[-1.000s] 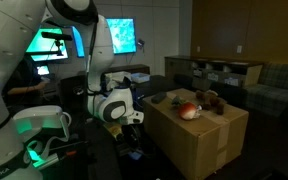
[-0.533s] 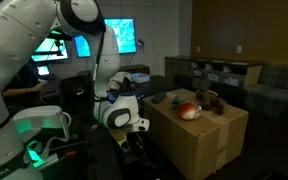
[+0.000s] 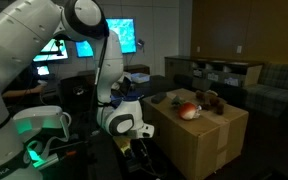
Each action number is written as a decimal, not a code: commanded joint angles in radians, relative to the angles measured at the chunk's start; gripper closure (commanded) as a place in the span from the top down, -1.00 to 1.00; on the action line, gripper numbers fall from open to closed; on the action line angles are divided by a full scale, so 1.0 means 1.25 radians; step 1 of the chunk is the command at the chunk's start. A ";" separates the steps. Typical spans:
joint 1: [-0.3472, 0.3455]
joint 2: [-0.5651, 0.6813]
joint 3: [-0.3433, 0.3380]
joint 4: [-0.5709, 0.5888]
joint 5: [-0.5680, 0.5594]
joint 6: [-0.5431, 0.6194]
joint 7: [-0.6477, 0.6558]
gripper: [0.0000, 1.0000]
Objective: Place the plastic and the towel from the box onto the table. Move the brown and red toys onto the box. Transfer the black object on the right of the box to the table. Put the blue object from the table onto the box. Pick up the black object from the box and position it on the table. Lastly, take the black object from the left side of the table and place it on the box.
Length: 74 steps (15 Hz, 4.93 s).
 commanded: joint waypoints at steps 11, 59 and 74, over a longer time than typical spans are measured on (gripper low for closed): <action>0.004 0.030 -0.026 0.034 0.104 0.012 -0.004 1.00; 0.161 0.092 0.034 0.200 0.292 -0.211 0.654 1.00; 0.152 0.084 0.044 0.192 0.271 -0.210 0.634 -0.15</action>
